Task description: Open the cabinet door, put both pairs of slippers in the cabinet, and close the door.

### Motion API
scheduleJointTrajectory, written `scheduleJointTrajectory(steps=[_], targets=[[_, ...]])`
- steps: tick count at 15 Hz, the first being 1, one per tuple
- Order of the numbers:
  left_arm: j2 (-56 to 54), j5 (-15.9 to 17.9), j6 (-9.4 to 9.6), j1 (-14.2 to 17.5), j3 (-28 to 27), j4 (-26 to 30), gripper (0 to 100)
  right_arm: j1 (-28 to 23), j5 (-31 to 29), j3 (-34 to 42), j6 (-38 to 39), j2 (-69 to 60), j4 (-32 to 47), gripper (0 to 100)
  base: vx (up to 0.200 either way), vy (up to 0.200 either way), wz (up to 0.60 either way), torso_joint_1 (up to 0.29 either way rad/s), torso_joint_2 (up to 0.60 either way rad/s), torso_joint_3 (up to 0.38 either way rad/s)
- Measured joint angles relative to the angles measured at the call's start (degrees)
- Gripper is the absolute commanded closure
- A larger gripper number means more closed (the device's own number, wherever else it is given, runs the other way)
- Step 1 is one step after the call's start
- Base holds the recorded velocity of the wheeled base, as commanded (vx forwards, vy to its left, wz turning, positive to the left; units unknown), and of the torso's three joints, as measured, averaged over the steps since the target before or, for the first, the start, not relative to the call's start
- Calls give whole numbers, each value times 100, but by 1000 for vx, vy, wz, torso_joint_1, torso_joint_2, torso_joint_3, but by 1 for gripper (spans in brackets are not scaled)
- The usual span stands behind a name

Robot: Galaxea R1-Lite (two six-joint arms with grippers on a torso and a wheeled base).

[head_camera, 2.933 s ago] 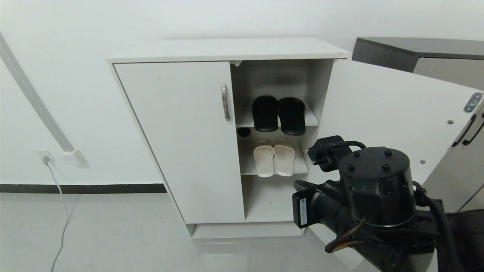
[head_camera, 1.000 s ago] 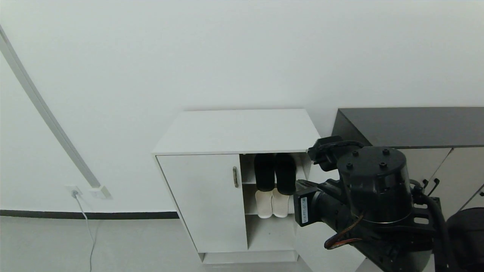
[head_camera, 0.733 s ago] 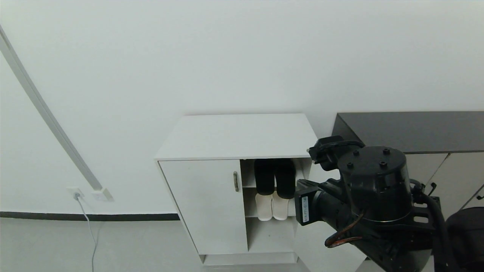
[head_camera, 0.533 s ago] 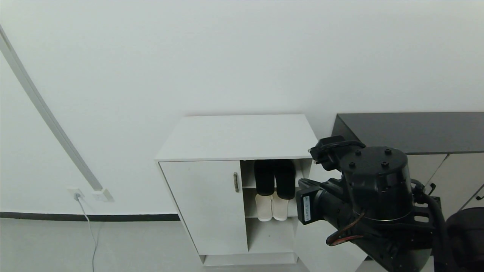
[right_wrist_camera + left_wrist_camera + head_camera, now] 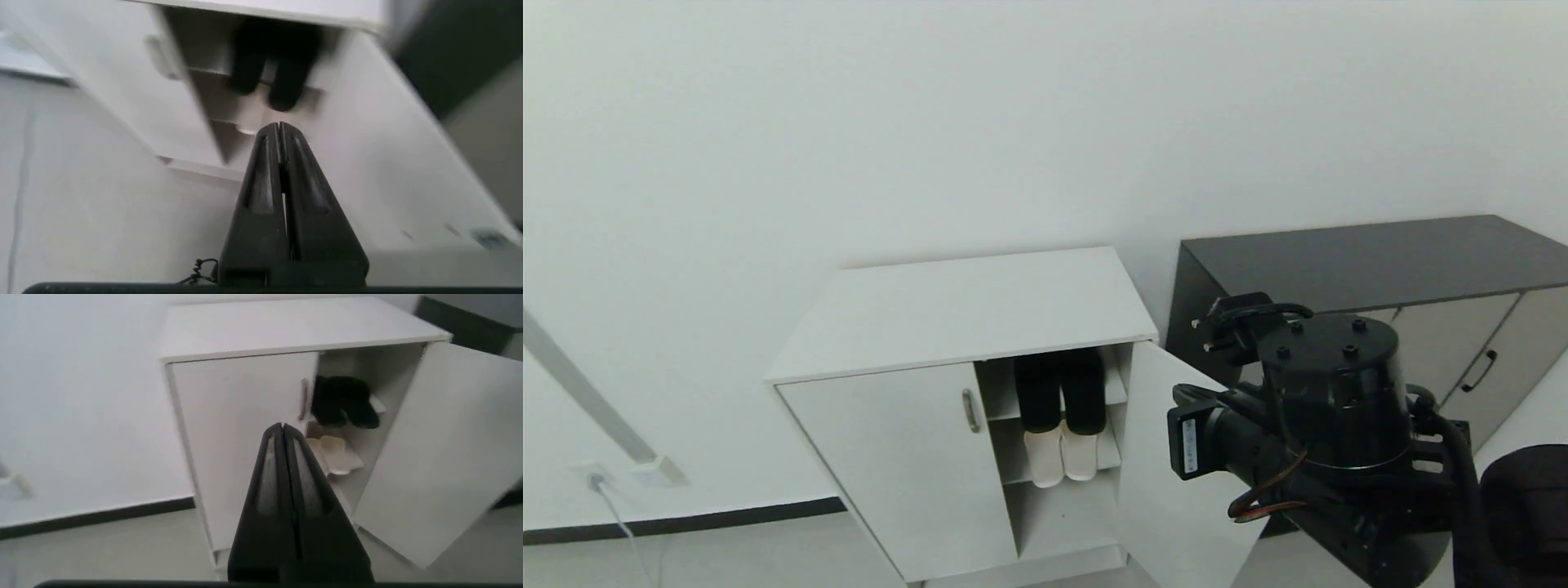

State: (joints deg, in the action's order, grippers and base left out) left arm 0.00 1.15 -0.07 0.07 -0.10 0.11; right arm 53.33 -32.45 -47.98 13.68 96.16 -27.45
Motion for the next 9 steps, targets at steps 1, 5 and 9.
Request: scheduleJointTrajectory(steps=[1,5,9], targets=[[0,0,0,0,0,0,100,-48,-1,0,-2,21,-35,100,0,0,0,0,0,0],[0,-2,0,-7,0,0,100,-166,-1,35,-84,169,-255,100,0,0,0,0,0,0],[0,-2,0,-2,0,-1,100,-183,-4,50,-85,224,-297,100,-100,0,0,1,1,4]])
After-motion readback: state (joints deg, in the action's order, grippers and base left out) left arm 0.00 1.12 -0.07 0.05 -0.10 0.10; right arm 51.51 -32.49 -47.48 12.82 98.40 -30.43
